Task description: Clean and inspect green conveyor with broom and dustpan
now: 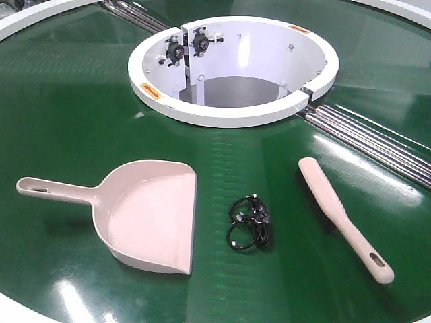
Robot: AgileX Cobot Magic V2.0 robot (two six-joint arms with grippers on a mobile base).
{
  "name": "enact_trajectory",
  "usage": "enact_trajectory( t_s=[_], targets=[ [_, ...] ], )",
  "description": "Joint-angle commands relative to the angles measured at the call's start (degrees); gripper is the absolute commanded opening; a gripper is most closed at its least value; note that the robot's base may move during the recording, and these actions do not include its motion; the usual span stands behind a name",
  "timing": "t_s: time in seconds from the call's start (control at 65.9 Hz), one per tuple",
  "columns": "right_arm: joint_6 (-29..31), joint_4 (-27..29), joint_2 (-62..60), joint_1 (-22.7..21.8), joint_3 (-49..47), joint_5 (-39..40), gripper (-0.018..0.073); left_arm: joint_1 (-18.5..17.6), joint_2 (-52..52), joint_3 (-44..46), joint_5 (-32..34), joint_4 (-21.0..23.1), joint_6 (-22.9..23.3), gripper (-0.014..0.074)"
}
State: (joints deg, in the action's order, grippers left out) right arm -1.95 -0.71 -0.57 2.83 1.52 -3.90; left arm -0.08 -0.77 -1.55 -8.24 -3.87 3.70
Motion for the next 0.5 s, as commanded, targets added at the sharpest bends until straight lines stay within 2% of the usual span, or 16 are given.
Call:
enact_trajectory(
  t_s=[0.0,0.485],
  targets=[
    [0.1,0.0,-1.0,0.0,1.2,4.3,-0.0010,-0.2,-0.8,-1.8,4.5,0.0,0.4,-0.0006],
    [0.1,0.0,-1.0,0.0,1.2,4.3,-0.0010,-0.2,-0.8,-1.8,4.5,0.0,0.4,-0.0006]
  ],
)
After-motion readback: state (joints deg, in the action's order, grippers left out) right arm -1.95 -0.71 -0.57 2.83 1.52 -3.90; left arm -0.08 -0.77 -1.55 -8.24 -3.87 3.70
